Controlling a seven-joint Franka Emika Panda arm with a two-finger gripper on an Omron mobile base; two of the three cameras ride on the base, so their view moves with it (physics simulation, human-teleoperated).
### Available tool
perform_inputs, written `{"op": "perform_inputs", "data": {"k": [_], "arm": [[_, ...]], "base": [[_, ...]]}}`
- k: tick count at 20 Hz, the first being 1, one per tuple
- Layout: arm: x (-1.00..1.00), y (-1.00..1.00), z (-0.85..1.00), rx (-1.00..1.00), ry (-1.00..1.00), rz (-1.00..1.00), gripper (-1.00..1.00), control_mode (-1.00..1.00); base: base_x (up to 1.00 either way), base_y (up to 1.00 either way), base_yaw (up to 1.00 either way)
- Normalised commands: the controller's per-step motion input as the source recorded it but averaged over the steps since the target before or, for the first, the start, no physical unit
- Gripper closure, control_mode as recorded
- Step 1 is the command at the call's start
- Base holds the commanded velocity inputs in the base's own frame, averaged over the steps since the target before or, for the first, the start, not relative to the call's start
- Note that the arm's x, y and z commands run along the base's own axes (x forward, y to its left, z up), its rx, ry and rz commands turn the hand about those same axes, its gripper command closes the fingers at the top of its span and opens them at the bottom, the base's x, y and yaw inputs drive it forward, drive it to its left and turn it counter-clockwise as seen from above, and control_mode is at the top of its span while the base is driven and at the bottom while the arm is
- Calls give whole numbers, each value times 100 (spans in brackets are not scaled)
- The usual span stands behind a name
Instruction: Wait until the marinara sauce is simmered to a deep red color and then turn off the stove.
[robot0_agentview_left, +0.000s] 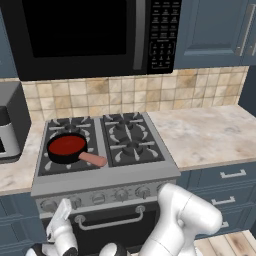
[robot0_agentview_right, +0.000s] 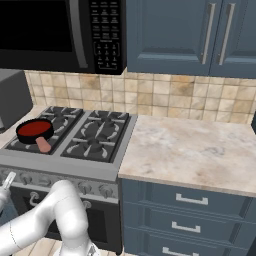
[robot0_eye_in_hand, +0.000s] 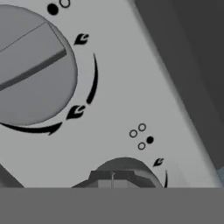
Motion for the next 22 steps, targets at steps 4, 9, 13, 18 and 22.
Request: {"op": "perform_inputs", "data": {"k": [4, 9, 13, 18, 22], "arm": [[0, 9, -8, 22, 12, 0, 100, -100], [0, 20, -21, 18, 12, 0, 100, -100], [0, 30, -32, 16, 11, 0, 100, -100], [0, 42, -43, 13, 11, 0, 100, -100], [0, 61, -62, 9, 8, 0, 100, -100]], "base": [[0, 0, 0], [0, 0, 0], [0, 0, 0], [0, 0, 0], [0, 0, 0]]}}
